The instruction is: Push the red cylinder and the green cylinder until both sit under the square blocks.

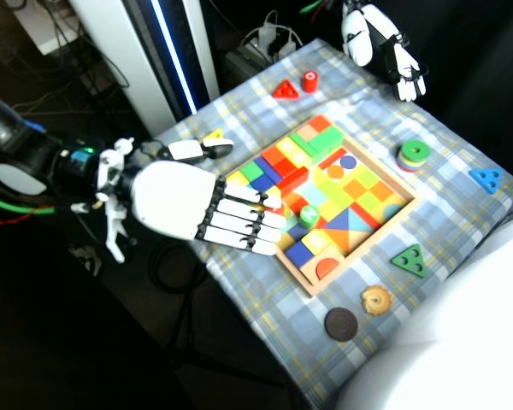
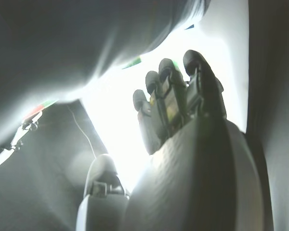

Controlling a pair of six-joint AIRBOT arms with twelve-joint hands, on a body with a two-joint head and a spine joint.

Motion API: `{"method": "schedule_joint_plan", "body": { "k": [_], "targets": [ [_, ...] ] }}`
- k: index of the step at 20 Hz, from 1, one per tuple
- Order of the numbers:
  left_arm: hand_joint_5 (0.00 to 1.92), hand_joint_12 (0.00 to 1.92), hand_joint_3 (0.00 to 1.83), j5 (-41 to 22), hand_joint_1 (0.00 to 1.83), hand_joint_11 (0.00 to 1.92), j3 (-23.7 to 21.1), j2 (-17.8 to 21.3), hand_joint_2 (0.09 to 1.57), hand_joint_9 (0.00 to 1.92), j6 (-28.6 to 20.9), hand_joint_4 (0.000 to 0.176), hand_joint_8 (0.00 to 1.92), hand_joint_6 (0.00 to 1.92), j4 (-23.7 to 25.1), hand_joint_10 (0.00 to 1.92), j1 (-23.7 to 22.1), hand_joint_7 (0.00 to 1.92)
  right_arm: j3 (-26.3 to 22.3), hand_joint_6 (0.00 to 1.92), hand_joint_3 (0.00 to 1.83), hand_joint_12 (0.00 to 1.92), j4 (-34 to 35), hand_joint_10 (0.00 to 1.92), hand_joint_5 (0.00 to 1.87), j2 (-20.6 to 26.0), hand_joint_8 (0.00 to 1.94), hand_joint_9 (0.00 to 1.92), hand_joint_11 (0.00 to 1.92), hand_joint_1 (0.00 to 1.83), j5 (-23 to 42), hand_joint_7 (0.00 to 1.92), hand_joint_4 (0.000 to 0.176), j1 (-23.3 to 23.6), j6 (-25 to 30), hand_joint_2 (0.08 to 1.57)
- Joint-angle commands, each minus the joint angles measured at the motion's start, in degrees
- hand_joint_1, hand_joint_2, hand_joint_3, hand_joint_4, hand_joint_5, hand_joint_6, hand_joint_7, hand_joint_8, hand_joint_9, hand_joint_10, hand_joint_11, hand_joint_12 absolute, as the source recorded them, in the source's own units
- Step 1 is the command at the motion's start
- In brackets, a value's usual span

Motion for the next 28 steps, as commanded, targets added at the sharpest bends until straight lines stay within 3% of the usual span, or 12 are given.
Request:
{"method": "schedule_joint_plan", "body": {
  "k": [1,4,6,12,13,15,18,20,22,24,26,28],
  "targets": [
    [0.44,0.18,0.0,-6.1,0.0,0.0,0.49,0.12,1.15,0.31,-0.72,0.102,0.0,0.0,2.79,0.0,-0.39,0.4,0.31,0.0,0.0,0.0,1.01,0.0,0.33,-0.65,0.0,0.0,0.0,0.0,6.55,0.0,0.133,0.36,-0.02,0.88],
    [0.44,0.22,0.0,-6.08,0.0,0.0,0.48,0.14,1.15,0.33,-0.9,0.098,0.0,0.0,2.82,0.01,-0.39,0.41,0.82,0.0,0.0,0.0,1.08,0.0,0.32,-1.77,0.0,0.0,0.0,0.0,6.26,0.0,0.139,0.26,-0.02,0.87],
    [0.44,0.29,0.0,-6.06,0.0,0.0,0.48,0.13,1.16,0.34,-0.93,0.082,0.0,0.0,2.83,0.01,-0.39,0.42,1.07,0.0,0.0,0.0,1.07,0.0,0.31,-2.26,0.0,0.0,0.0,0.0,5.84,0.0,0.162,-0.07,-0.02,0.88],
    [0.48,0.69,0.0,-5.89,0.0,0.0,0.47,0.12,1.2,0.38,-0.95,0.043,0.0,0.0,2.84,0.01,-0.37,0.45,0.58,0.0,0.0,0.0,1.05,0.0,0.32,-1.0,0.0,0.0,0.0,0.0,4.47,0.0,0.136,-0.39,0.02,0.87],
    [0.48,0.57,0.0,-5.86,0.0,0.0,0.47,0.12,1.2,0.36,-0.95,0.061,0.0,0.0,2.83,0.0,-0.36,0.44,0.39,0.0,0.0,0.0,1.05,0.0,0.32,-0.39,0.0,0.0,0.0,0.0,4.14,0.0,0.106,-0.69,0.02,0.88],
    [0.49,0.61,0.0,-5.72,0.0,0.0,0.47,0.13,1.2,0.37,-0.95,0.056,0.0,0.0,2.83,0.0,-0.34,0.44,0.04,0.01,0.0,0.0,1.12,0.0,0.33,0.45,0.0,0.0,0.0,0.0,3.78,0.0,0.1,-1.17,0.02,0.88],
    [0.5,0.63,0.0,-5.53,0.0,0.0,0.52,0.13,1.18,0.36,-0.95,0.06,0.0,0.0,2.84,0.0,-0.34,0.44,-0.7,0.01,0.0,0.0,1.45,0.0,0.34,1.9,0.0,0.0,0.0,0.0,3.61,0.0,0.112,-2.01,0.02,0.89],
    [0.5,0.53,0.0,-5.31,0.0,0.0,0.55,0.12,1.18,0.35,-0.95,0.077,0.0,0.0,2.84,0.0,-0.34,0.44,-0.96,0.0,0.0,0.0,1.7,0.0,0.33,2.35,0.0,0.0,0.0,0.0,3.62,0.0,0.144,-2.19,0.01,0.88],
    [0.49,0.33,0.0,-5.24,0.0,0.0,0.54,0.11,1.18,0.33,-0.95,0.075,0.0,0.0,2.84,0.01,-0.27,0.44,-1.13,0.0,0.0,0.0,1.72,0.0,0.31,2.5,0.0,0.0,0.0,0.0,4.49,0.0,0.155,-2.17,0.0,0.89],
    [0.48,0.31,0.0,-5.21,0.0,0.0,0.57,0.11,1.18,0.33,-0.95,0.072,0.0,0.0,2.83,0.01,-0.26,0.43,-1.32,0.0,0.0,0.0,1.96,0.0,0.31,2.64,0.0,0.0,0.0,0.0,5.95,0.0,0.151,-2.15,0.0,0.88],
    [0.47,0.23,0.0,-5.2,0.0,0.0,0.62,0.11,1.19,0.31,-0.95,0.057,0.0,0.0,2.83,0.0,-0.26,0.41,-1.67,0.0,0.0,0.0,2.31,0.0,0.3,2.89,0.0,0.0,0.0,0.0,7.71,0.0,0.125,-2.15,-0.05,0.88],
    [0.48,0.25,0.0,-5.21,0.0,0.0,0.6,0.11,1.19,0.32,-0.95,0.057,0.0,0.0,2.83,0.0,-0.26,0.41,-1.97,0.0,0.0,0.0,2.5,0.0,0.3,2.97,0.0,0.0,0.0,0.0,9.17,0.0,0.127,-1.87,-0.05,0.88]
  ]
}}
